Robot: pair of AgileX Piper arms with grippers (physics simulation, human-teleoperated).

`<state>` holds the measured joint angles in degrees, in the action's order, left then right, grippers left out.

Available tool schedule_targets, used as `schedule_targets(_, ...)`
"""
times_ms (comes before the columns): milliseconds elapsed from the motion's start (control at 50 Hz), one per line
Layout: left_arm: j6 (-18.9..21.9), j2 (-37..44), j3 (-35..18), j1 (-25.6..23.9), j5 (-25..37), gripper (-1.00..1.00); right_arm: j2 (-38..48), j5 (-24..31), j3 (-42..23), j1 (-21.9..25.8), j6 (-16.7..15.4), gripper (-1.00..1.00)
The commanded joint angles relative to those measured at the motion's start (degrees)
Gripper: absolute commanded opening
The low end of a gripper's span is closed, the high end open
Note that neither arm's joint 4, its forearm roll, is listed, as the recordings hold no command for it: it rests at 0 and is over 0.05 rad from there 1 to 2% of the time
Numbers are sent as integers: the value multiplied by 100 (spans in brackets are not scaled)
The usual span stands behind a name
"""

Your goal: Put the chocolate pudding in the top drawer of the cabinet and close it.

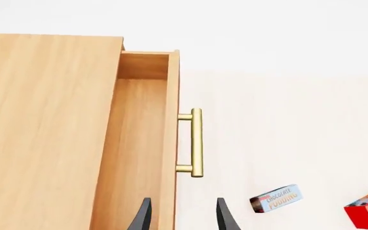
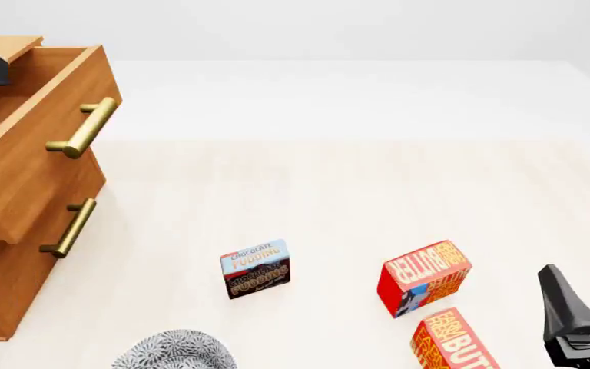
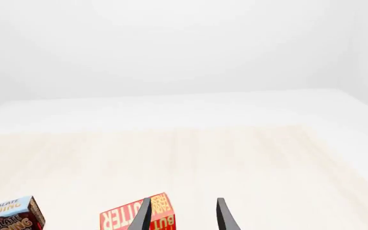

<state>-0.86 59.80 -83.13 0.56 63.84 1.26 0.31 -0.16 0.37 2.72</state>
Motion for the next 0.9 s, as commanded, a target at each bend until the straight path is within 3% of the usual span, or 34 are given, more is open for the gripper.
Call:
schedule_targets(20,-96,64,588,115,-501,100,-17,-8,2,-6,-43,100)
schedule_targets(280,-122,142,1190,46,-848,100,-17,-8,2,-6,-43,100)
schedule_targets(700,-124,233,1687,144,-1212,100,-17,-8,2,-6,-43,100)
schedule_targets(900,-238,288,2051,-44,-1468,100,-17,-8,2,-6,-43,100)
